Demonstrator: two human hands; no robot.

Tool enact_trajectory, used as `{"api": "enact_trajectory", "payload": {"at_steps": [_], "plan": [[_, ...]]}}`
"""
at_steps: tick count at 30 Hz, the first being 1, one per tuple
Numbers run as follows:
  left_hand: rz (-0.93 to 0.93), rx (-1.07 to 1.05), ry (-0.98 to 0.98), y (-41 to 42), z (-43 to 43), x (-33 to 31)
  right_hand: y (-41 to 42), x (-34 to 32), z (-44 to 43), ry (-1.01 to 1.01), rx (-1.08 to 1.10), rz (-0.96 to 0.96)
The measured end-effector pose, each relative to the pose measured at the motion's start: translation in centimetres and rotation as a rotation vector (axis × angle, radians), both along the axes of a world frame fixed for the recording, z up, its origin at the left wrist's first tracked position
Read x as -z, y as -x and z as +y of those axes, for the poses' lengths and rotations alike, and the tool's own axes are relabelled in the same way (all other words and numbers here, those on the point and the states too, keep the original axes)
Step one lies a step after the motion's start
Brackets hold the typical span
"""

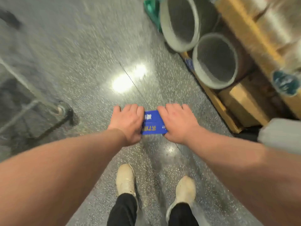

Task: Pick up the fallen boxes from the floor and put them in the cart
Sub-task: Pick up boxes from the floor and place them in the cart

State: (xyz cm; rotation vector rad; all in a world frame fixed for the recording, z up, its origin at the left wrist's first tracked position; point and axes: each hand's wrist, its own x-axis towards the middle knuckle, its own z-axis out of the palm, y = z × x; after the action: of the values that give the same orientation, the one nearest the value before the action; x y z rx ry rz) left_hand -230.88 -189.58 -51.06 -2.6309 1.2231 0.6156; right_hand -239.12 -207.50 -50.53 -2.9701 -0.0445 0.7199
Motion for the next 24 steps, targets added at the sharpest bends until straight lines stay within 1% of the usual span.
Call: {"api": "enact_trajectory", "payload": {"at_steps": [2, 5, 8, 11, 13, 16, 19, 22, 24], "plan": [[-0.013, -0.013, 0.01, -1.4, 1.2, -8.3, -1.5, -8.2, 0.9, 0.004, -0.016, -0.02], [-0.038, -0.045, 0.046, -3.4, 2.7, -22.1, -3.7, -21.7, 2.1, 0.018, -0.044, -0.1], [-0.109, -0.098, 0.075, -4.4, 4.7, -35.7, -5.6, -35.2, 3.6, 0.024, -0.076, -0.147], [-0.203, -0.176, 0.13, -4.4, 7.3, -47.0, -7.1, -46.7, 5.5, 0.028, -0.134, -0.249], [-0.27, -0.238, 0.155, -3.8, 9.6, -53.1, -7.9, -53.0, 7.1, 0.03, -0.21, -0.307], [-0.367, -0.318, 0.172, -2.9, 13.0, -60.0, -9.1, -59.8, 10.1, 0.038, -0.318, -0.39], [-0.454, -0.384, 0.181, -1.8, 16.8, -64.9, -10.3, -64.2, 13.6, 0.037, -0.426, -0.464], [-0.537, -0.445, 0.189, -1.2, 20.7, -67.8, -11.5, -67.1, 17.3, 0.032, -0.516, -0.538], [-0.555, -0.497, 0.192, -1.2, 23.6, -68.8, -12.4, -68.5, 20.2, 0.018, -0.564, -0.57]]}}
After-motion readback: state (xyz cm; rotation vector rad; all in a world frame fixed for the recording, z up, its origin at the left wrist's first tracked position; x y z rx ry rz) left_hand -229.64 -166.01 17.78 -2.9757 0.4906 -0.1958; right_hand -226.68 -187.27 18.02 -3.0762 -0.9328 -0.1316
